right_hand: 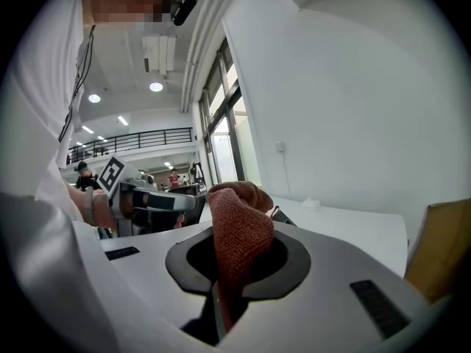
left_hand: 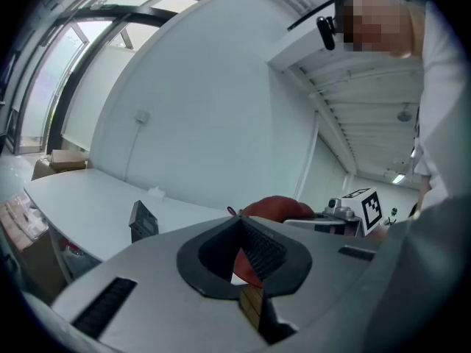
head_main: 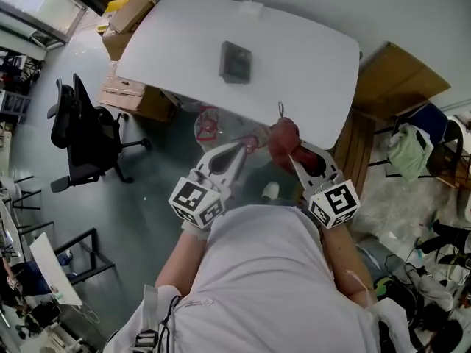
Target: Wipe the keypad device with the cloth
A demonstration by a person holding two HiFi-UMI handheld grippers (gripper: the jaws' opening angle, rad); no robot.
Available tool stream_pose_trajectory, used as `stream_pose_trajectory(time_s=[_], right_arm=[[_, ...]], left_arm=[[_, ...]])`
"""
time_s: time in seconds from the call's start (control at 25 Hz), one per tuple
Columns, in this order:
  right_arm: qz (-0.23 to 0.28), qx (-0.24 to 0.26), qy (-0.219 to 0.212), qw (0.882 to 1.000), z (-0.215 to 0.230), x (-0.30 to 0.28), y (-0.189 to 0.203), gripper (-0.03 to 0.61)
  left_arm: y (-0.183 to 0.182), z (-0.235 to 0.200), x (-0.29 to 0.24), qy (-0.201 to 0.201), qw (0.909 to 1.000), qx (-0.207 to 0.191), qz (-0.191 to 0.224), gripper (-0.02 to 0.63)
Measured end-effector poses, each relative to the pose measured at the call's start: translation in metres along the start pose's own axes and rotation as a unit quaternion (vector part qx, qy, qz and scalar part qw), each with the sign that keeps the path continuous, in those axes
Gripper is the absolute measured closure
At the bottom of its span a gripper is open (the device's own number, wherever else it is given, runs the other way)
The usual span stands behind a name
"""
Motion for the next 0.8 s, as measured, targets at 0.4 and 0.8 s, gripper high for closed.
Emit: stream_pose_trajectory(time_s=[0.4, 0.8], right_arm=[[-0.009, -0.015, 0.006, 1.0, 0.012, -0.02, 0.005, 0.523], [-0.023, -0.017, 0.049, 0.998, 0.033, -0.091, -0.019, 0.523]], left_arm=[[0.003, -0.024, -0.015, 0.001, 0.9999, -0.002, -0.013, 0.603], [-0.022, -0.11, -0.039, 0.032, 0.9994, 0.007, -0.012, 0.603]])
Point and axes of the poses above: the fingertips, and each gripper's own axes: x backward along the fingers, z to its right, y out of its underside, the point moved 7 cm from there along x, backward along the fingers, and after that the axes turned 10 degrees about -y, right-handed, at the moved point
